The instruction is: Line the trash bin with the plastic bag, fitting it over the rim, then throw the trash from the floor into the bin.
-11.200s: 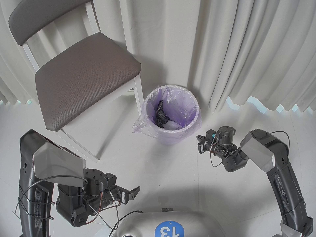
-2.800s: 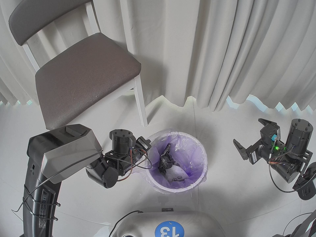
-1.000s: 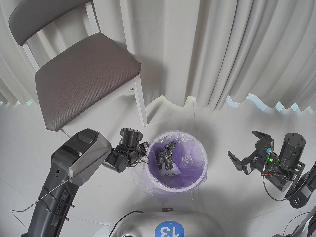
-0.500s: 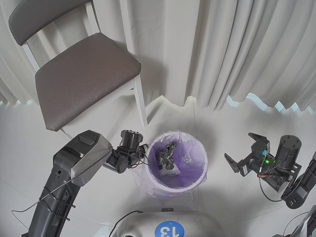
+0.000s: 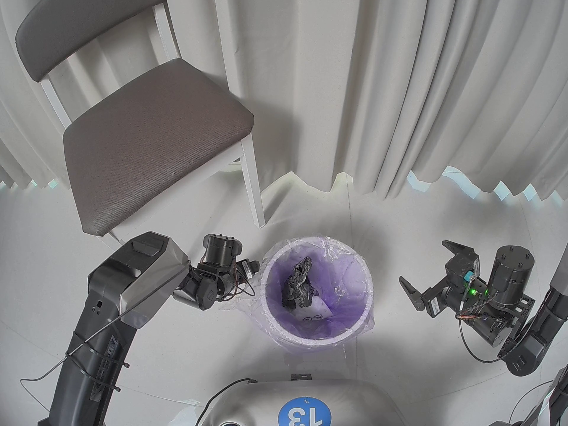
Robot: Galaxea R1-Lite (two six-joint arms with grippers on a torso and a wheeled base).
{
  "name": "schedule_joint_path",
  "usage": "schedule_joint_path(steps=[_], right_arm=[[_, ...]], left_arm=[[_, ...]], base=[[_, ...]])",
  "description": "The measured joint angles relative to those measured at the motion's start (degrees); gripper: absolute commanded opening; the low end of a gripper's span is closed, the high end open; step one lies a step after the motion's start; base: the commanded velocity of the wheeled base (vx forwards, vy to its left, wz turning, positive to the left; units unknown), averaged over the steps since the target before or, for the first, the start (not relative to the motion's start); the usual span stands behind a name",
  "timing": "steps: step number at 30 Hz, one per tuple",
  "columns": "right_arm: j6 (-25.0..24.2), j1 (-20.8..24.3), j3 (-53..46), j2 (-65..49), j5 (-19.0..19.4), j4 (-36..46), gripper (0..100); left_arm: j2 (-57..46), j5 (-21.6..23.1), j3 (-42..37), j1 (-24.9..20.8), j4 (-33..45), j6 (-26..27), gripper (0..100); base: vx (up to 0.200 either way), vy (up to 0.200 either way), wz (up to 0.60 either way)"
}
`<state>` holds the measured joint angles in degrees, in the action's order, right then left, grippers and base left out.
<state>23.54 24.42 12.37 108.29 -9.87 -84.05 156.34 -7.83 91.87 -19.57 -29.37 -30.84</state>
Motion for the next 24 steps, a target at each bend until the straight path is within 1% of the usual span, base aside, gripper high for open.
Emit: schedule_joint_path(steps=[4,8,11,13,16,24], right_arm=[[0.05,-0.09,0.0,-0.22,-0.17,0.17,100],[0.1,-0.15,0.07,-0.82,-0.3,0.49,100],[0.07,-0.28,-0.17,-1.15,-0.46,0.5,100],[0.07,-0.41,-0.37,-1.27,-0.6,0.5,100],[0.07,-0.63,-0.72,-1.45,-1.16,0.3,100],[-0.01,-0.74,-1.38,-1.56,-2.06,0.13,100]], left_arm=[[-1.0,-0.71,-0.55,0.61,0.0,0.02,100],[-2.66,-1.19,-3.01,0.8,-0.05,0.05,100],[-3.47,-1.77,-4.47,-0.35,-0.02,0.46,100],[-3.54,-3.41,-4.61,-1.16,-0.09,1.07,100],[-2.73,-6.6,-2.6,-2.28,0.35,2.24,100],[1.43,-11.39,6.19,-3.15,3.89,4.82,100]], base=[[0.0,0.0,0.0],[0.0,0.0,0.0],[0.0,0.0,0.0],[0.0,0.0,0.0],[0.0,0.0,0.0],[0.0,0.0,0.0]])
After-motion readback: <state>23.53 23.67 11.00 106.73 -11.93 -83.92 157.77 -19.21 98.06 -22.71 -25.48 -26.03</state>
